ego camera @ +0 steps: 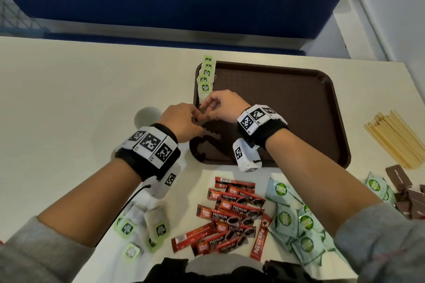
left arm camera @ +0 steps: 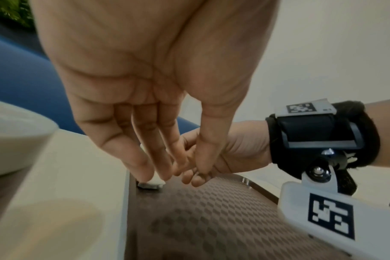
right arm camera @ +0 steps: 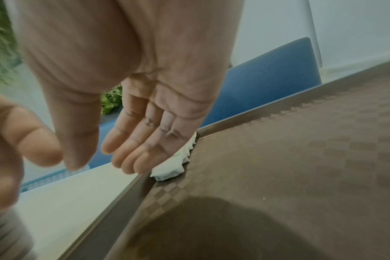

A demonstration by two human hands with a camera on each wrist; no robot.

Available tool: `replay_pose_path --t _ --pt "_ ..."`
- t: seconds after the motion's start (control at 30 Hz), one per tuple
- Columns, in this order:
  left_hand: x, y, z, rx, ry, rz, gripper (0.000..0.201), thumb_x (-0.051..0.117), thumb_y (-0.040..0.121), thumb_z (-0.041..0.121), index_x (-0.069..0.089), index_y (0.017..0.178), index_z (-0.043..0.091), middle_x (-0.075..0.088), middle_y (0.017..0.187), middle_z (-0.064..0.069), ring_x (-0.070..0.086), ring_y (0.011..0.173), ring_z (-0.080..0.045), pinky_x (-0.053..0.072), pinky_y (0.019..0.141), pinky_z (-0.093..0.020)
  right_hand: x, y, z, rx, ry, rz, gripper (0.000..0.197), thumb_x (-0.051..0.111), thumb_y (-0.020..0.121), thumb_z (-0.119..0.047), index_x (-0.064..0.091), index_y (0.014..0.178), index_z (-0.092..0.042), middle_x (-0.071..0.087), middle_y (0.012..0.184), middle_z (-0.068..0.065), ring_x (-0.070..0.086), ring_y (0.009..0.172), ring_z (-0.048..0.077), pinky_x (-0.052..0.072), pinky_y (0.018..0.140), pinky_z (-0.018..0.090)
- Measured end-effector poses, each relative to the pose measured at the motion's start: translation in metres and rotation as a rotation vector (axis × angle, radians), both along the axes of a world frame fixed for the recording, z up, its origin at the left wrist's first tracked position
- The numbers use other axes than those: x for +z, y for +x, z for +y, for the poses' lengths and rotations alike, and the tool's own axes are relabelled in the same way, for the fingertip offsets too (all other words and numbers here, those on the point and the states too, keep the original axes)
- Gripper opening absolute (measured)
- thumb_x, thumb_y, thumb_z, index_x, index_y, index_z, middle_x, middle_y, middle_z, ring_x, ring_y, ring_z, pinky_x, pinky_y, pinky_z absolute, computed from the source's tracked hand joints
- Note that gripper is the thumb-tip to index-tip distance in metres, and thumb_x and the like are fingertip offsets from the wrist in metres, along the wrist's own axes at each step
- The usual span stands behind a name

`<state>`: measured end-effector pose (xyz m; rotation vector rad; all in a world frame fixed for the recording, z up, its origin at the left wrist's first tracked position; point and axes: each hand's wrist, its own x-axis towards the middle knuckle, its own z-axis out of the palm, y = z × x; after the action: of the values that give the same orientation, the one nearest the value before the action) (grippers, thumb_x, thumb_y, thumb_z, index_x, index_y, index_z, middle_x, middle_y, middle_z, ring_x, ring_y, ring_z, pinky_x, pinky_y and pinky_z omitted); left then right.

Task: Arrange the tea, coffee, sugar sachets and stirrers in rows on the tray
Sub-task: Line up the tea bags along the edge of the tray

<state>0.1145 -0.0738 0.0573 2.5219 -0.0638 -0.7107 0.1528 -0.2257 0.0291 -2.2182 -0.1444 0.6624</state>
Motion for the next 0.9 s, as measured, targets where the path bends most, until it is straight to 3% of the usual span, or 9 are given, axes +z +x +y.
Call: replay_pose_path --t 0.1,0.23,0.4,0.47,0.57,0.73,0.9 --pt "0.003 -0.026 0.011 -0.037 0.014 0.031 0.025 0.074 0.079 0.022 0.066 0.102 0.019 0.068 0.099 -0.001 0.061 0.09 -0.017 0.045 0.079 -0.026 0.005 -0.026 0.008 0.113 -0.058 0.029 0.028 0.077 0.074 -0.015 0.066 0.099 -0.018 0.068 0.087 0.0 0.064 0.082 0.013 0.052 0.082 0.029" --pt "-0.002 -0.061 0.033 -0.117 0.07 0.062 0.033 0.074 0.078 0.018 0.064 0.11 0.018 0.064 0.093 0.002 0.057 0.085 -0.013 0.04 0.074 -0.022 0.005 -0.064 0.027 0.243 -0.159 0.087 0.029 0.081 0.071 -0.021 0.066 0.096 -0.021 0.066 0.085 -0.003 0.062 0.08 0.012 0.05 0.081 0.03" --pt "-0.017 -0.104 0.066 -0.202 0.161 0.051 0.062 0.078 0.073 0.021 0.049 0.128 0.017 0.057 0.12 -0.005 0.055 0.11 -0.02 0.045 0.089 -0.029 -0.002 -0.113 0.062 0.311 -0.23 0.119 0.041 0.082 0.069 -0.033 0.064 0.104 -0.021 0.063 0.089 -0.009 0.056 0.076 0.005 0.042 0.064 0.018" --pt "-0.024 -0.12 0.08 -0.258 0.199 0.059 0.069 0.079 0.072 0.022 0.045 0.132 0.016 0.053 0.125 -0.006 0.053 0.114 -0.021 0.044 0.092 -0.029 -0.009 -0.132 0.079 0.32 -0.238 0.117 0.046 0.083 0.067 -0.035 0.063 0.106 -0.021 0.061 0.093 -0.008 0.055 0.078 0.007 0.041 0.063 0.019" --pt "-0.034 -0.141 0.097 -0.328 0.235 0.088 0.076 0.079 0.071 0.025 0.04 0.135 0.016 0.045 0.132 -0.006 0.05 0.117 -0.023 0.042 0.092 -0.029 -0.019 -0.155 0.101 0.345 -0.293 0.093 0.054 0.085 0.063 -0.036 0.061 0.109 -0.02 0.057 0.097 -0.007 0.053 0.084 0.011 0.04 0.07 0.023" --pt "-0.044 -0.164 0.117 -0.451 0.383 0.076 0.095 0.081 0.064 0.044 0.03 0.14 0.017 0.035 0.134 -0.004 0.035 0.122 -0.026 0.044 0.096 -0.036 -0.029 -0.179 0.123 0.333 -0.354 0.062 0.069 0.088 0.056 -0.039 0.054 0.113 -0.019 0.046 0.1 -0.006 0.05 0.088 0.014 0.045 0.077 0.028" --pt "-0.053 -0.178 0.13 -0.423 0.408 0.074 0.097 0.084 0.058 0.045 0.028 0.135 0.022 0.028 0.132 -0.002 0.033 0.12 -0.028 0.049 0.089 -0.043 -0.034 -0.197 0.133 0.362 -0.401 0.029 0.077 0.088 0.055 -0.037 0.049 0.118 -0.019 0.044 0.114 0.0 0.052 0.096 0.019 0.047 0.084 0.032"
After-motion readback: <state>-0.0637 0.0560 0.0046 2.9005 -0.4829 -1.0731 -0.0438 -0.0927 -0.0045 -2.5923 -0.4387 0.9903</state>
